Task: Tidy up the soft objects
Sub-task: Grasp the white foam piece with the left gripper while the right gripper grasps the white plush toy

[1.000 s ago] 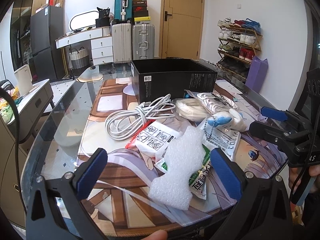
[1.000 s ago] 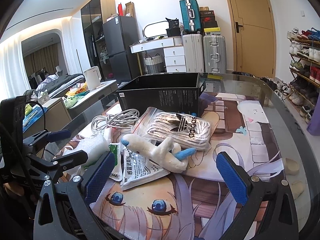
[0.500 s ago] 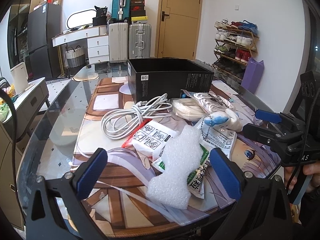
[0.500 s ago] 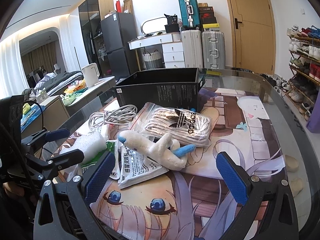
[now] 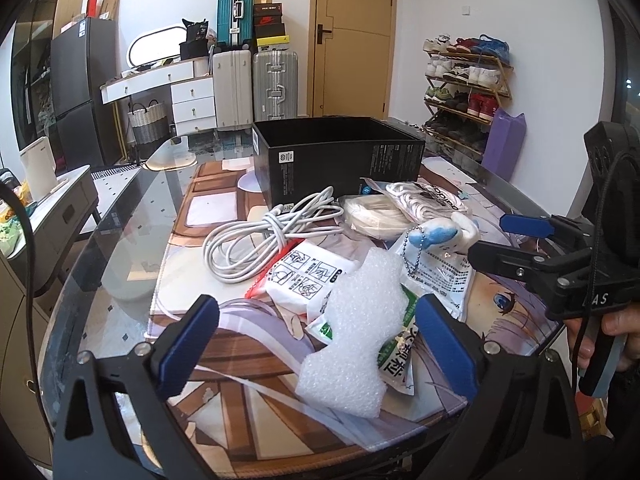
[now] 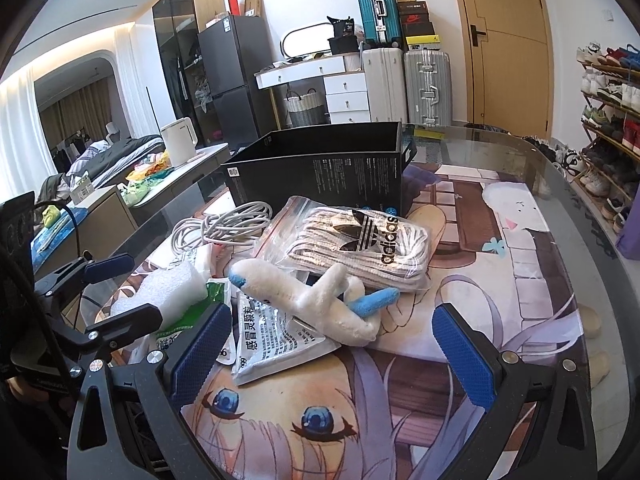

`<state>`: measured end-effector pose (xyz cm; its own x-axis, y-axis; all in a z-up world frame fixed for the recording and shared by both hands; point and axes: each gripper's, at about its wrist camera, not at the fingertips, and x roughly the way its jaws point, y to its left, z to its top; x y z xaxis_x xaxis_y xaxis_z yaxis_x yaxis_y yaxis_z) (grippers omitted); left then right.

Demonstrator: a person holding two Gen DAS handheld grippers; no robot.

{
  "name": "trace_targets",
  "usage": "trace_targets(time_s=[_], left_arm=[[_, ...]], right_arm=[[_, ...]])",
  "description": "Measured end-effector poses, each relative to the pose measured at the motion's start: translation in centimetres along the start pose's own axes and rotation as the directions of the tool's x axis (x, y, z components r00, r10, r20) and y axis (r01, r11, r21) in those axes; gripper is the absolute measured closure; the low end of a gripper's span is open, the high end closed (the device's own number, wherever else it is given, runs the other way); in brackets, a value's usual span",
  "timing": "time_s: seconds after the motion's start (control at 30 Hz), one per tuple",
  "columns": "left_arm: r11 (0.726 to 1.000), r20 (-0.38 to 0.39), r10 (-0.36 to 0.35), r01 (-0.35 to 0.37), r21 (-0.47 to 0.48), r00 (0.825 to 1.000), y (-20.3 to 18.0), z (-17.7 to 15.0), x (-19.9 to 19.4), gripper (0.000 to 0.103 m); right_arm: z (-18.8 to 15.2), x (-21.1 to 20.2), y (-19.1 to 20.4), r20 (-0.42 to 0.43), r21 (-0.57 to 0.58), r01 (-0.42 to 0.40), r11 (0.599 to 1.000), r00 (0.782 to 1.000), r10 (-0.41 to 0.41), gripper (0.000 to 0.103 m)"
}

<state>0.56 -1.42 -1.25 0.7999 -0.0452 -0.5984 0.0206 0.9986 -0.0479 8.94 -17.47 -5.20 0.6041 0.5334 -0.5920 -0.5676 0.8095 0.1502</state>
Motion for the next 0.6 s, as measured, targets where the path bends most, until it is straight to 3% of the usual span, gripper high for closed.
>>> trace_targets(time_s=[0.4,0.6], left_arm=[[0.998,-0.014,-0.034,0.035,0.051,0.999,-0.8,-0.1,0.0,0.024],[0.996,-0.029,-0.060,0.062,0.057,0.998,-1.0,-0.2,0.1,0.044]], right_arm=[[0.4,1.0,0.2,-0.020,-0.018,0.011,1.000,1.000,-0.011,0.001],[0.6,1.4,0.4,-0.027,-0.029,0.008,1.000,1.000,-0.009,0.001]])
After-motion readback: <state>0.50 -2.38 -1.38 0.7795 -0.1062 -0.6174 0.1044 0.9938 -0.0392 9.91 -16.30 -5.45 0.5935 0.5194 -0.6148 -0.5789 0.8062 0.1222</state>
